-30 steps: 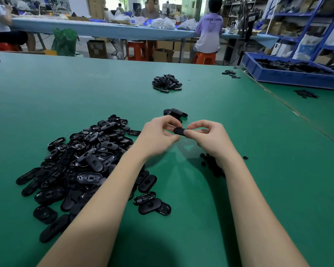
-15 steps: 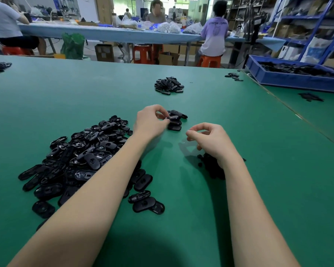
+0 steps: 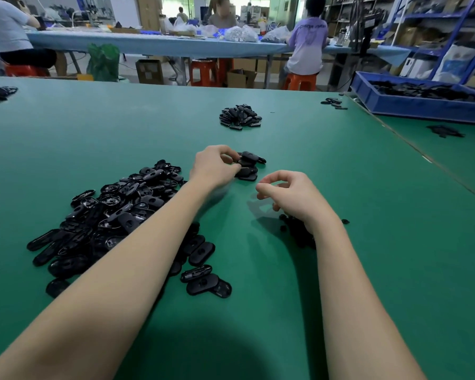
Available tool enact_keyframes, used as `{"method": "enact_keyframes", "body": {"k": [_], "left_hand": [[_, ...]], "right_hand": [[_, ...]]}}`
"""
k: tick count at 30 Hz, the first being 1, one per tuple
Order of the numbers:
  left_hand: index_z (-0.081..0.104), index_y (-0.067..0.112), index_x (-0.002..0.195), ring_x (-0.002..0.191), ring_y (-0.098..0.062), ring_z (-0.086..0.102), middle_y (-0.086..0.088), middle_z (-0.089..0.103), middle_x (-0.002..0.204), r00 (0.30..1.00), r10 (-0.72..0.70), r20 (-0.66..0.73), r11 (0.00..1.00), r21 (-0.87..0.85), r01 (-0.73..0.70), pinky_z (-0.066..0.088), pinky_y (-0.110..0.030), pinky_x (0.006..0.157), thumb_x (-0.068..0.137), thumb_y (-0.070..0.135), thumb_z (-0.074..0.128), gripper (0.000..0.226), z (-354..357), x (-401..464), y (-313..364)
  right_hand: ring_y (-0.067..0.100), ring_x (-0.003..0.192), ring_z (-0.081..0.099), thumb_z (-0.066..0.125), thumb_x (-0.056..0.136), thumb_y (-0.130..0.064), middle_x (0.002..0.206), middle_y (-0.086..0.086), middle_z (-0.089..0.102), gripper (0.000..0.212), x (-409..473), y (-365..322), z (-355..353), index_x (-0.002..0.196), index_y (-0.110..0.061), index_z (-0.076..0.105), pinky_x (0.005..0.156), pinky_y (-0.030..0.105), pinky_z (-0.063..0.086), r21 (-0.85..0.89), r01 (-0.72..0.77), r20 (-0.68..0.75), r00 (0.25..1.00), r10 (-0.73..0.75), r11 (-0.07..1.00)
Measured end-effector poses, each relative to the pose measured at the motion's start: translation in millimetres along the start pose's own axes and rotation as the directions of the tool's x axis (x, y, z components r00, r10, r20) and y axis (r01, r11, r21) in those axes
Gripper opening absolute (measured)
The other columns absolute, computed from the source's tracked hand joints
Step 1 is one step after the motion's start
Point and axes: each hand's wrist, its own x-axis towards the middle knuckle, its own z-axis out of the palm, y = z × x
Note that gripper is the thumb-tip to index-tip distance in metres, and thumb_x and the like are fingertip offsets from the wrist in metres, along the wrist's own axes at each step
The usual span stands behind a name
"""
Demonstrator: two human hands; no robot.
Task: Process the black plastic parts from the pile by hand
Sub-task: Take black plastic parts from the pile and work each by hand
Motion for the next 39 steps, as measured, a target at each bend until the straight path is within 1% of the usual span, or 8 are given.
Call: {"method": "enact_keyframes", "body": {"k": [6,12,17,20,28,31,35,39], "left_hand": [[0.073,0.028,0.092,0.084,-0.008,0.073,0.008,0.074,0.093,0.994,-0.020,0.109,0.967,-0.251,0.046,0.047,-0.021,0.064,0.089,0.033,0.071,0.006,-32.5,-25.8,0.9],[0.072,0.022,0.097,0.075,-0.003,0.070,0.007,0.077,0.096,0.966,0.018,0.258,0.957,-0.283,0.057,0.048,-0.021,0.065,0.093,0.032,0.068,0.011,-43.4,-40.6,-3.6],[0.073,0.022,0.097,0.074,-0.004,0.069,0.005,0.077,0.097,0.949,0.038,0.314,0.958,-0.282,0.055,0.049,-0.021,0.068,0.094,0.029,0.067,0.010,-41.5,-46.9,-4.3],[0.073,0.023,0.094,0.072,-0.003,0.068,0.005,0.077,0.097,0.947,0.050,0.318,0.955,-0.293,0.048,0.050,-0.020,0.068,0.094,0.029,0.067,0.008,-39.7,-48.7,-3.7],[0.072,0.024,0.092,0.075,-0.004,0.070,0.006,0.077,0.094,0.948,0.075,0.310,0.952,-0.304,0.025,0.050,-0.022,0.067,0.094,0.030,0.067,0.009,-37.1,-48.7,-4.0],[0.072,0.025,0.093,0.078,-0.006,0.071,0.008,0.077,0.094,0.945,0.062,0.322,0.955,-0.295,0.037,0.050,-0.023,0.068,0.095,0.032,0.067,0.009,-36.6,-48.6,-4.3],[0.073,0.023,0.094,0.077,-0.007,0.070,0.007,0.077,0.093,0.946,0.065,0.319,0.957,-0.288,0.032,0.052,-0.025,0.070,0.095,0.030,0.066,0.010,-35.3,-50.0,-3.0],[0.075,0.016,0.098,0.075,-0.010,0.069,0.005,0.076,0.089,0.935,0.061,0.348,0.935,-0.349,0.069,0.055,-0.033,0.081,0.097,0.029,0.063,0.018,-34.4,-52.2,0.6]], "right_hand": [[0.000,0.048,0.053,0.069,0.087,-0.035,0.080,-0.016,0.076,0.008,-0.9,-7.2,6.0,0.088,-0.028,0.073,0.057,0.023,0.042,-0.121,0.047,0.116,0.993,-0.033,0.992],[0.004,0.053,0.054,0.080,0.080,-0.039,0.066,-0.016,0.068,0.014,-8.8,-29.0,22.2,0.088,-0.028,0.077,0.052,0.016,0.042,-0.305,0.176,0.446,0.895,-0.023,0.936],[0.006,0.076,0.064,0.090,0.066,-0.050,0.079,-0.014,0.070,0.030,-14.0,-40.0,48.5,0.087,-0.032,0.077,0.080,0.027,0.052,-0.433,0.232,0.541,0.840,0.045,0.871],[0.008,0.084,0.065,0.091,0.066,-0.048,0.082,-0.015,0.071,0.029,-15.3,-43.3,57.8,0.085,-0.031,0.077,0.089,0.029,0.054,-0.463,0.246,0.556,0.829,0.063,0.851],[0.007,0.057,0.051,0.086,0.080,-0.031,0.064,-0.013,0.062,0.018,-17.3,-34.3,37.1,0.085,-0.018,0.075,0.057,0.021,0.041,-0.249,0.167,0.549,0.836,-0.003,0.954],[0.007,0.054,0.048,0.084,0.082,-0.030,0.062,-0.013,0.058,0.022,-15.2,-27.0,25.9,0.090,-0.012,0.074,0.053,0.019,0.036,-0.161,0.102,0.516,0.856,-0.004,0.982],[0.005,0.050,0.046,0.081,0.086,-0.030,0.062,-0.014,0.058,0.013,-15.1,-23.1,26.2,0.087,-0.020,0.072,0.051,0.018,0.035,-0.090,0.067,0.510,0.860,-0.011,0.994],[0.005,0.054,0.046,0.077,0.086,-0.034,0.070,-0.016,0.069,0.009,-12.0,-23.7,17.9,0.082,-0.028,0.074,0.051,0.015,0.037,-0.045,0.054,0.305,0.952,-0.038,0.998]]}}
